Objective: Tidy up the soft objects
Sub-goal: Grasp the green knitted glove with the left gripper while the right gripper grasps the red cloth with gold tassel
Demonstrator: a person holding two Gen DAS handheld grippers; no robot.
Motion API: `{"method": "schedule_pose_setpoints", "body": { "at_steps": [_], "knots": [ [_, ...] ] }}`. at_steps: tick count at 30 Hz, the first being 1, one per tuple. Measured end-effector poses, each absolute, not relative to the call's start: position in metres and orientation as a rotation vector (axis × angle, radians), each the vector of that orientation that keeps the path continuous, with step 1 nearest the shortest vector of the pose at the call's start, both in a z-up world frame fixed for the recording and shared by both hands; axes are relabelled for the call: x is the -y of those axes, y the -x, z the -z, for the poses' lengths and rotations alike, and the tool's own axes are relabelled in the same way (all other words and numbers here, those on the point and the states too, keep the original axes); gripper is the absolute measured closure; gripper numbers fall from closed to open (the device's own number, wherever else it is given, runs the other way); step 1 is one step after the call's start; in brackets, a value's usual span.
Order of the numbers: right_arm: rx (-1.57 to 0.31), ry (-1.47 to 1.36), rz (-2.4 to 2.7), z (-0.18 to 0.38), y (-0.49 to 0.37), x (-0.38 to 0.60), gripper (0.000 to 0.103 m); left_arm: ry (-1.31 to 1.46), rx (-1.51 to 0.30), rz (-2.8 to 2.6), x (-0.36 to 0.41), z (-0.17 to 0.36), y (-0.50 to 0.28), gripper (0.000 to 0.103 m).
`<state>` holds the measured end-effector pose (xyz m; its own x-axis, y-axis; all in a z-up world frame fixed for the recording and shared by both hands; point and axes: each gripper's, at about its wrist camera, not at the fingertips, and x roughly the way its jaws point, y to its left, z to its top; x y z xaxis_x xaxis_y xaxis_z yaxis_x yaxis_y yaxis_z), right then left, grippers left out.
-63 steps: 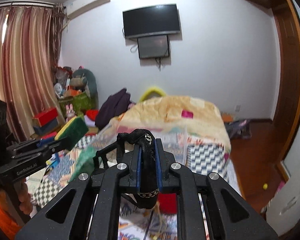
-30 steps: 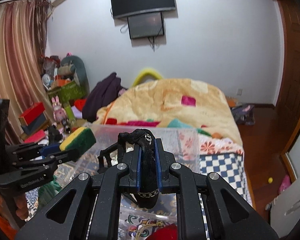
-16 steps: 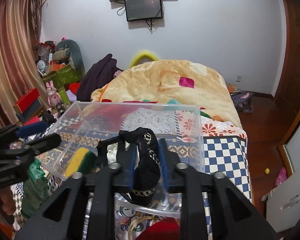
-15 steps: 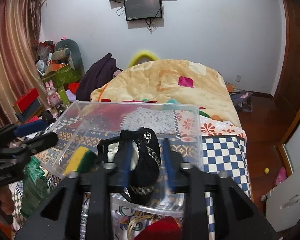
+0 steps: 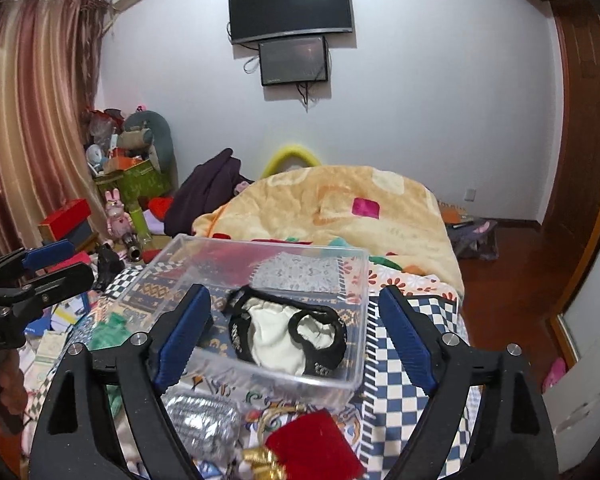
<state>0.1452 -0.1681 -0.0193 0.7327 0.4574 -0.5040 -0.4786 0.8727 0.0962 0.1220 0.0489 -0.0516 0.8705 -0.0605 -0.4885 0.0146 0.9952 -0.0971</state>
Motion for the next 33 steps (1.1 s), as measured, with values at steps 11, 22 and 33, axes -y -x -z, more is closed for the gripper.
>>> {"method": "schedule_pose_setpoints", "body": {
  "at_steps": [11,22,33],
  "knots": [
    [-0.657,0.088,-0.499,0.062,-0.125,0.18,0.016,0.127,-0.614,0.035,-0.051,0.095,-0.104,0.009],
    [-0.86,0.095,-0.536,0.117,-0.136,0.174,0.016,0.138,-0.712,0.035,-0.04,0.142,-0.097,0.012],
    [-0.888,0.07,-0.559,0.126,-0.136,0.177,0.041,0.135,-0.733,0.061,-0.038,0.151,-0.098,0.06]
  ]
}}
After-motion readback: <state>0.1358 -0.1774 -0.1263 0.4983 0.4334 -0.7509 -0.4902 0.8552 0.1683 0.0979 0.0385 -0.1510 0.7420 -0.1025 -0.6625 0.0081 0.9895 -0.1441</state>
